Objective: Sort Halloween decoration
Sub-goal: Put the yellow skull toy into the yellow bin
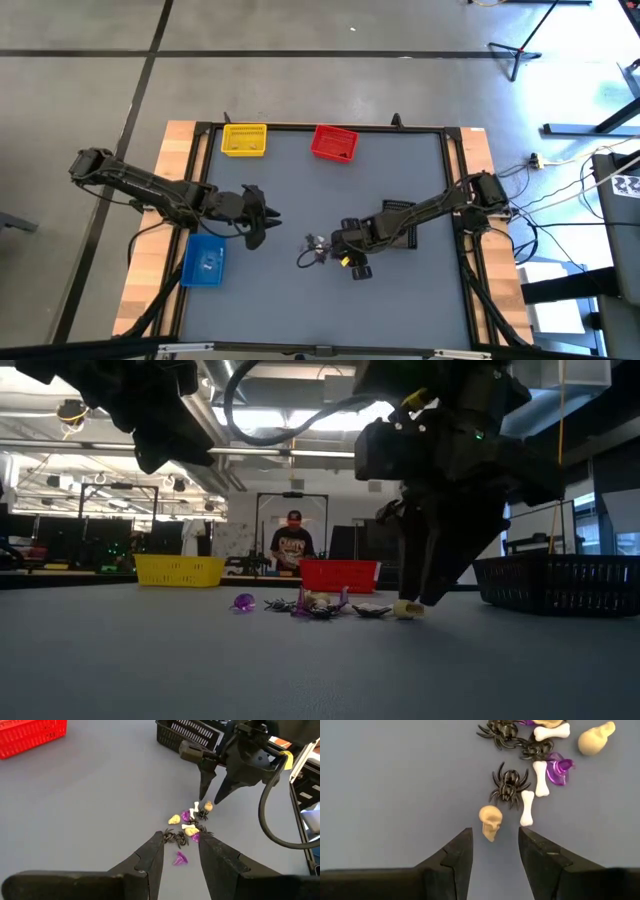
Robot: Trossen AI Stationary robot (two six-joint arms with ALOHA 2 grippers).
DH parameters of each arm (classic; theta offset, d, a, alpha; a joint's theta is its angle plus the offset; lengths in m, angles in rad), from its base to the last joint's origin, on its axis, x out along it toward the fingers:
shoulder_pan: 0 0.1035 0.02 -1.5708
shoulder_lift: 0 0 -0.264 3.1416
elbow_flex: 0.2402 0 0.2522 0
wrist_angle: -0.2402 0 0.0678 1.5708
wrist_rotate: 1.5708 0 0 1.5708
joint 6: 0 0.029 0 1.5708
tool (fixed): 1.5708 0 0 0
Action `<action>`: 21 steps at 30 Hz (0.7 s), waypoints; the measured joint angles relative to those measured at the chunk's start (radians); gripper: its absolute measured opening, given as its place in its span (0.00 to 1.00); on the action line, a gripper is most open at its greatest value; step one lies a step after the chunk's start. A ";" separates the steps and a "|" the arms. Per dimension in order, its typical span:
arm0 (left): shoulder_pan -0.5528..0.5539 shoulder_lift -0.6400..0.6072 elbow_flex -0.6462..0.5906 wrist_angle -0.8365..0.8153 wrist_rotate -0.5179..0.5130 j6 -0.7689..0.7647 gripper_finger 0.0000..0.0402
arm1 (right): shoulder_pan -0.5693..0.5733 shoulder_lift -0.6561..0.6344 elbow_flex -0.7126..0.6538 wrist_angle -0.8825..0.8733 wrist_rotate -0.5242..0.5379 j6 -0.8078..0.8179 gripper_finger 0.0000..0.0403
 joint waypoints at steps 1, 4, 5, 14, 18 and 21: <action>0.000 0.000 0.000 0.000 0.000 0.000 0.29 | 0.000 0.000 -0.004 0.010 0.000 0.000 0.39; 0.000 0.000 0.000 0.000 0.000 0.000 0.29 | 0.000 0.000 -0.011 0.019 0.000 0.000 0.39; 0.000 0.000 0.000 0.000 0.000 0.000 0.29 | 0.000 0.000 -0.014 0.020 0.000 0.000 0.39; 0.000 0.000 0.000 -0.002 0.000 -0.001 0.29 | 0.000 0.000 -0.022 0.034 0.000 0.019 0.39; 0.000 0.000 0.000 -0.002 0.000 -0.002 0.29 | 0.000 0.000 -0.022 0.040 0.000 0.020 0.39; 0.000 0.000 0.000 -0.002 0.000 -0.002 0.29 | 0.000 0.006 -0.022 0.037 0.000 0.028 0.39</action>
